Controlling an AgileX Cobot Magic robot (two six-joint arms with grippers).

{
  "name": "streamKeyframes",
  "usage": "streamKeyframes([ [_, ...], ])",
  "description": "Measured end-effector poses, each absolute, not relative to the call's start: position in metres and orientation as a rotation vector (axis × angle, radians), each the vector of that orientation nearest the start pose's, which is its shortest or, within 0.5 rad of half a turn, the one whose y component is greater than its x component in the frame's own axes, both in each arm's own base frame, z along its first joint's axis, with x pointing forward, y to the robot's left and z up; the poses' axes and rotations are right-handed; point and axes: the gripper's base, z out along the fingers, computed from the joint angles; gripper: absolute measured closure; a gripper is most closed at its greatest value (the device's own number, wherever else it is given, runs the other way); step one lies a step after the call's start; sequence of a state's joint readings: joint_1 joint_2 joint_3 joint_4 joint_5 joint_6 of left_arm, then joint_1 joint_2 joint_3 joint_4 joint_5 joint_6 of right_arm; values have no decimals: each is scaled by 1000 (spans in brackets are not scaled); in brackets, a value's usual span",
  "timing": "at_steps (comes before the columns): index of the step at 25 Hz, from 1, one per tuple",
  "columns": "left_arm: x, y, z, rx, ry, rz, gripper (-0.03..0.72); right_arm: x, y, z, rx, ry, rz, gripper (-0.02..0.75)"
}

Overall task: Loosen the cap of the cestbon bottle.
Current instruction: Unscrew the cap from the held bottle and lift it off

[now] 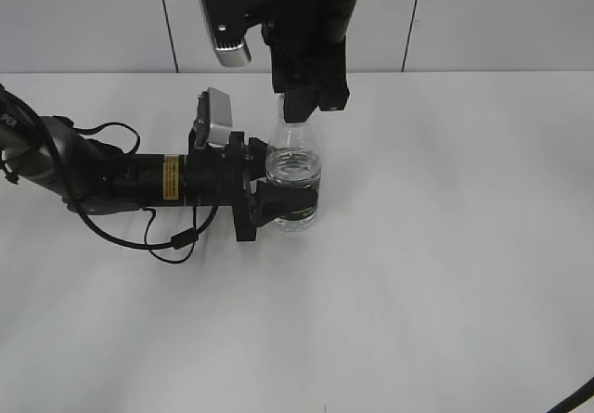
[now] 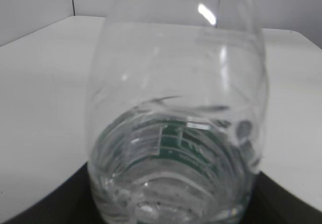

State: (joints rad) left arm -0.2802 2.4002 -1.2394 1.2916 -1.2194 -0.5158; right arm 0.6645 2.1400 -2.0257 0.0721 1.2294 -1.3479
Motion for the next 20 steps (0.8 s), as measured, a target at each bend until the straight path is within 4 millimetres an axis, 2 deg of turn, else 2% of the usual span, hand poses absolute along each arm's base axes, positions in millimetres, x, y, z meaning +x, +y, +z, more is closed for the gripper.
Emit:
streamKeyframes([
  [6, 370, -192, 59, 1217, 1430, -1052, 279, 365, 293, 284, -2179, 1705, -39, 236],
  [9, 370, -192, 59, 1218, 1430, -1052, 279, 363, 294, 290, -2045, 1824, 24, 215],
  [11, 370, -192, 59, 1218, 1430, -1052, 279, 361, 294, 296, -1881, 1975, 85, 211],
  [14, 370, -192, 59, 1218, 1430, -1052, 279, 362, 292, 300, -1454, 2314, 170, 211],
  [16, 370, -192, 59, 1218, 1430, -1052, 279, 363, 291, 300, -1245, 2440, 185, 211],
  [20, 370, -192, 59, 1217, 1429, -1053, 279, 363, 290, 300, -1039, 2543, 221, 211],
])
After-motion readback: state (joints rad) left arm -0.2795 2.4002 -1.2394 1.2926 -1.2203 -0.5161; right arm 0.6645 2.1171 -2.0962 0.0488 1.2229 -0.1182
